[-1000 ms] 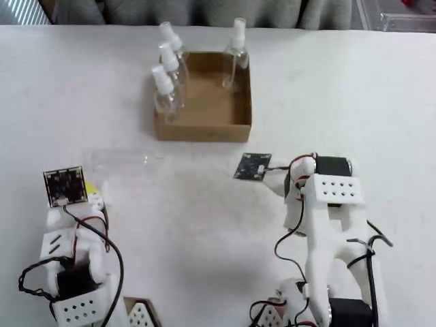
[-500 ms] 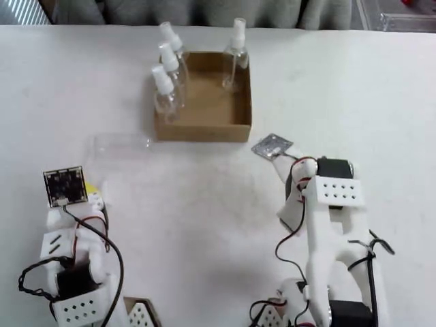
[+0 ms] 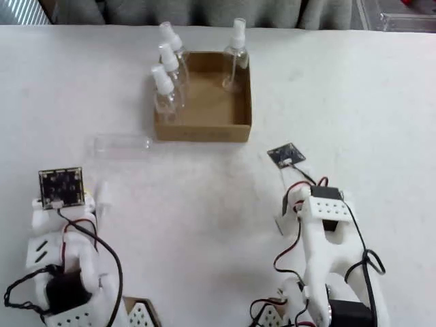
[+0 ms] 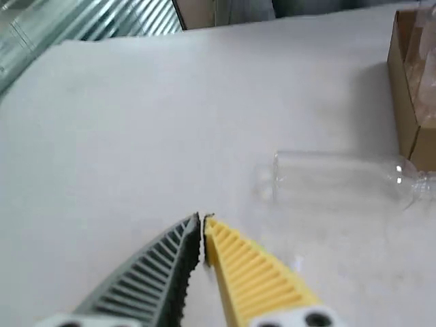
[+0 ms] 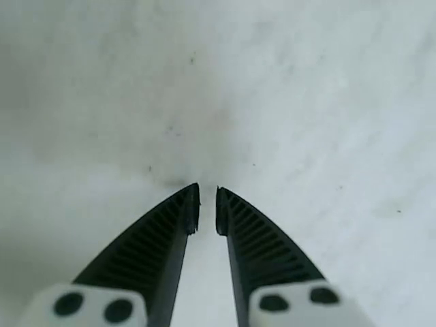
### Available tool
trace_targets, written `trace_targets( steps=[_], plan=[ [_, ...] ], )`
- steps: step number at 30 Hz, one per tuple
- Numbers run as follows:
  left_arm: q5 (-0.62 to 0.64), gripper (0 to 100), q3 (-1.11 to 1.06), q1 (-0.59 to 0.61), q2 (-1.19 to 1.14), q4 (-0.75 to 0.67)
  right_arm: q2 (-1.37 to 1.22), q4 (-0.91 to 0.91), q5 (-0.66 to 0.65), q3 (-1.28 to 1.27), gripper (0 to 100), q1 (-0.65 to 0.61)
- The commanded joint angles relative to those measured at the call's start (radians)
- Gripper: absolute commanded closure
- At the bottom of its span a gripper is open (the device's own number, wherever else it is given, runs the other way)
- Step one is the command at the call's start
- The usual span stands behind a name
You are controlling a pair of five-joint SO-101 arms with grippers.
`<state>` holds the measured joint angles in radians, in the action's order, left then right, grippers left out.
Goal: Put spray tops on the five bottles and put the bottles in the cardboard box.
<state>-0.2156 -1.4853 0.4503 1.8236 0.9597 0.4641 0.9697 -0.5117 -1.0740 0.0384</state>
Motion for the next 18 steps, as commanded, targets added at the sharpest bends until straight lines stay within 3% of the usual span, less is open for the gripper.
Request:
trace_targets(
  steps=[1, 5, 11, 18],
  plan=[
    [-0.043, 98, 0.281, 0.008, -0.122, 0.072, 0.022, -0.025, 0.008, 0.000, 98.1, 0.022],
    [-0.066, 98, 0.566, 0.005, -0.441, 0.115, 0.015, -0.027, 0.006, -0.005, 98.0, 0.025],
    [-0.296, 98, 0.973, -0.042, -0.920, 0.253, 0.015, -0.042, 0.006, -0.012, 97.9, 0.027],
    [-0.528, 98, 1.120, -0.035, -1.178, 0.287, 0.016, -0.054, 0.006, -0.026, 98.1, 0.027]
  ],
)
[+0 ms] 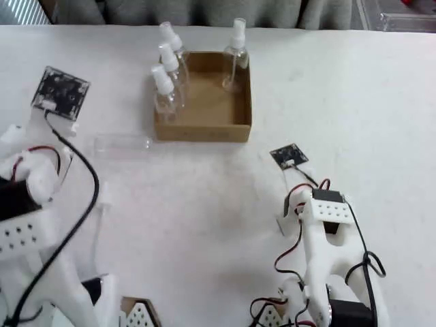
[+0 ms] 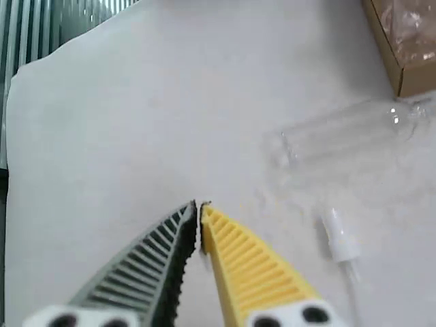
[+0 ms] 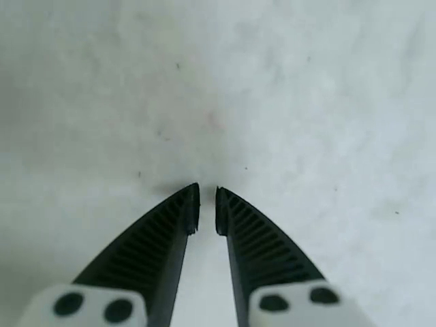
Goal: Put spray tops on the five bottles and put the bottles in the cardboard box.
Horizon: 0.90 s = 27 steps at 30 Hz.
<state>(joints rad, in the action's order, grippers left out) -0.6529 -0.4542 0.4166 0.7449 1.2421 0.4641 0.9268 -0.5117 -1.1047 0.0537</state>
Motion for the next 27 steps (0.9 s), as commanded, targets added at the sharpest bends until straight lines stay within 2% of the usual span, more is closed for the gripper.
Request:
trace_targets(
  steps=[1, 3, 7, 12, 15, 22, 27],
  plan=[
    [-0.091, 98, 0.086, 0.007, -0.116, 0.003, 0.016, -0.012, 0.006, 0.005, 98.1, 0.012],
    [-0.078, 98, 0.083, 0.033, -0.151, 0.003, 0.016, -0.012, 0.006, 0.005, 98.1, 0.012],
    [0.069, 98, 0.044, 0.079, -0.239, 0.008, 0.016, -0.012, 0.006, 0.002, 98.1, 0.007],
    [0.218, 98, -0.107, 0.091, -0.288, -0.006, 0.016, -0.012, 0.006, 0.000, 98.1, 0.007],
    [0.331, 97, -0.215, 0.074, -0.286, -0.069, 0.016, -0.012, 0.006, 0.000, 97.9, 0.008],
    [0.508, 86, -0.443, 0.067, -0.286, -0.328, 0.016, -0.012, -0.031, 0.000, 98.1, 0.012],
    [0.574, 85, -0.470, 0.025, -0.292, -0.345, 0.015, -0.024, -0.037, 0.000, 98.1, 0.007]
  ],
)
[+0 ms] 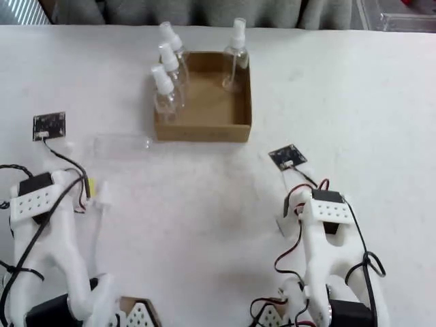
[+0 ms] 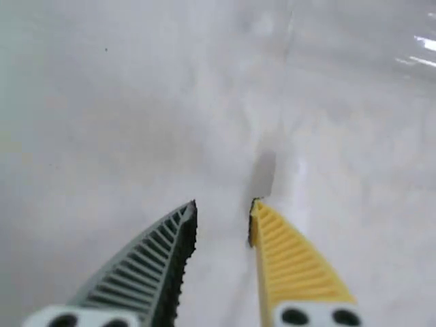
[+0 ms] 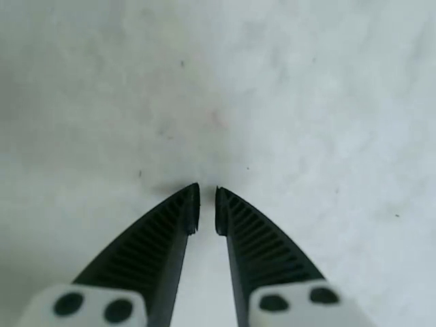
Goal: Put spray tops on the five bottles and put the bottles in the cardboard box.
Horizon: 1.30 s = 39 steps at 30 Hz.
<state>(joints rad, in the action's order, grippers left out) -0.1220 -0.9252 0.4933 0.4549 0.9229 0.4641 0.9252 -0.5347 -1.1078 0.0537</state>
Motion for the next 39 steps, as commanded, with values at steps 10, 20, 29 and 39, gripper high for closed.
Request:
trace_targets(
  steps=[10, 20, 29, 39],
  plan=[
    [0.043, 85, -0.009, -0.136, -0.022, -0.098, 0.015, -0.030, -0.018, 0.002, 98.1, 0.005],
    [0.041, 83, 0.066, -0.151, -0.217, -0.098, 0.015, -0.030, -0.018, 0.002, 98.1, 0.005],
    [0.043, 78, 0.061, -0.151, -0.226, -0.092, 0.015, -0.030, -0.018, 0.002, 98.1, 0.005],
    [0.041, 79, 0.060, -0.151, -0.228, -0.051, 0.015, -0.030, -0.018, 0.002, 98.1, 0.005]
  ],
)
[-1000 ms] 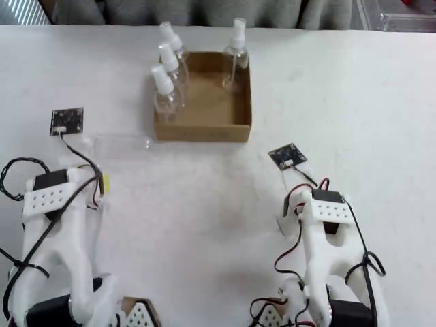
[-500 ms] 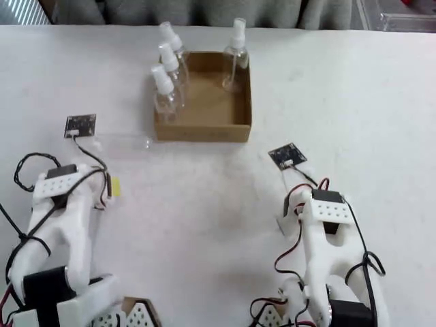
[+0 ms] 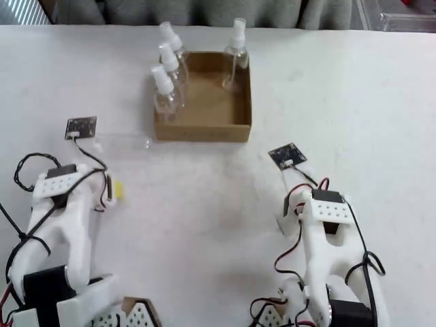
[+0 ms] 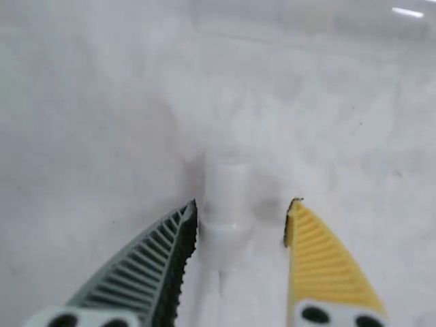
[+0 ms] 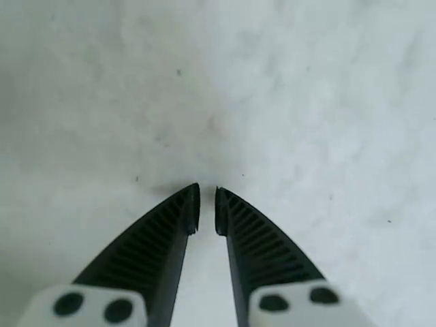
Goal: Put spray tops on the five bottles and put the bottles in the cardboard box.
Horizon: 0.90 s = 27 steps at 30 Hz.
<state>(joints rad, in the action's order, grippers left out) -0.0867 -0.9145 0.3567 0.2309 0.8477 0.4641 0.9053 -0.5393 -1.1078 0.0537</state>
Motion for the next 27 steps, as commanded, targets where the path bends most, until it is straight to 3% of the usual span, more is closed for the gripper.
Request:
trace_targets(
  steps=[1, 13, 17, 23, 27],
  plan=[
    [0.006, 79, 0.049, -0.015, -0.004, 0.025, 0.015, -0.010, -0.014, 0.002, 98.1, 0.005],
    [0.005, 98, 0.203, -0.015, -0.194, 0.123, 0.015, -0.010, -0.014, 0.002, 98.1, 0.012],
    [-0.011, 98, 0.226, -0.033, -0.193, 0.158, 0.015, -0.010, -0.011, 0.002, 98.1, 0.013],
    [-0.026, 98, 0.381, -0.194, -0.091, 0.411, 0.015, -0.008, -0.006, 0.002, 98.1, 0.013],
    [0.048, 98, 0.431, -0.357, 0.044, 0.459, 0.018, -0.008, -0.005, 0.002, 98.1, 0.047]
  ],
)
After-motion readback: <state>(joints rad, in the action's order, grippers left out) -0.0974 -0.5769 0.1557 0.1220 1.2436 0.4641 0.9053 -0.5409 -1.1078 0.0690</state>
